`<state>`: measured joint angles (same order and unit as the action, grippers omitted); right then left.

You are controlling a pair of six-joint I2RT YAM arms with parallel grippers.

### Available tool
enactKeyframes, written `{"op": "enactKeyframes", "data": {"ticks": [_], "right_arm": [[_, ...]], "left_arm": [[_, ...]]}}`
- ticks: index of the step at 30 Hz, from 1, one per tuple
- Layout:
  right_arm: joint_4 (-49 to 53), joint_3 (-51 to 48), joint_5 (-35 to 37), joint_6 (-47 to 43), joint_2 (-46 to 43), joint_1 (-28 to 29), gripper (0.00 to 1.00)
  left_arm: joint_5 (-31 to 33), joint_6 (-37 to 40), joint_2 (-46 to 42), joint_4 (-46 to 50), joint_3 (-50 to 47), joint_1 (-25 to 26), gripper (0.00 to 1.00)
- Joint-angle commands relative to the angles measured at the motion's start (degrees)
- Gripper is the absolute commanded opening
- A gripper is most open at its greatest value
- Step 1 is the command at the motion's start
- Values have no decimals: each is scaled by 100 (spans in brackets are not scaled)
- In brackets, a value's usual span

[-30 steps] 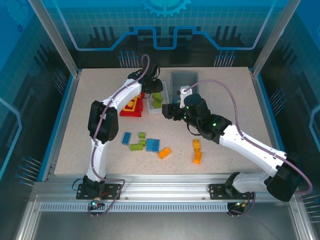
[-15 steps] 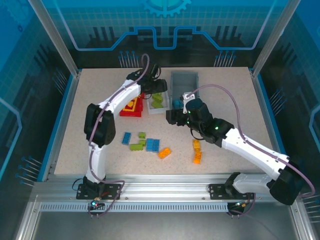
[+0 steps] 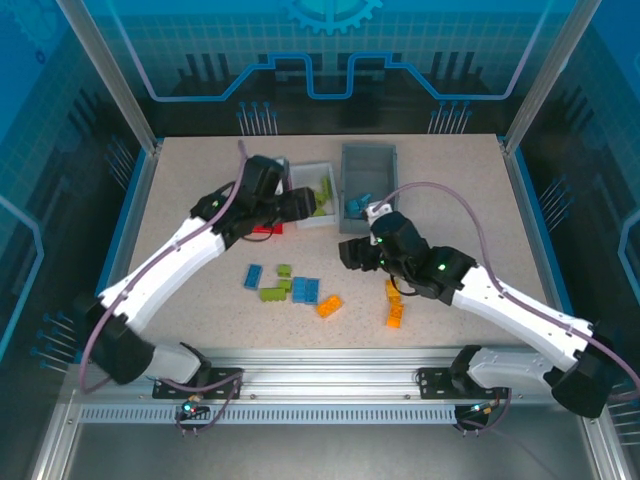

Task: Sort the legos into containers by color

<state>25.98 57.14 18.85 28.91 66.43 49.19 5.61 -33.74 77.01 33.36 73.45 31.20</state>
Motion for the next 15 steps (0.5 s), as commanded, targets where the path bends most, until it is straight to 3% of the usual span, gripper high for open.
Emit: {"op": "enactKeyframes", "data": {"ticks": [1, 9, 15], "right_arm": [[267, 323, 154, -290, 493, 480, 75], [84, 1131, -51, -550, 2267, 1280, 75], [387, 2346, -142, -540, 3733, 1445, 77]], "left_arm": [[398, -652, -1018, 163, -748, 114, 68], [1615, -1723, -3852, 1175, -2225, 163, 68], [2132, -1778, -4671, 1743, -2290, 162, 68]]}}
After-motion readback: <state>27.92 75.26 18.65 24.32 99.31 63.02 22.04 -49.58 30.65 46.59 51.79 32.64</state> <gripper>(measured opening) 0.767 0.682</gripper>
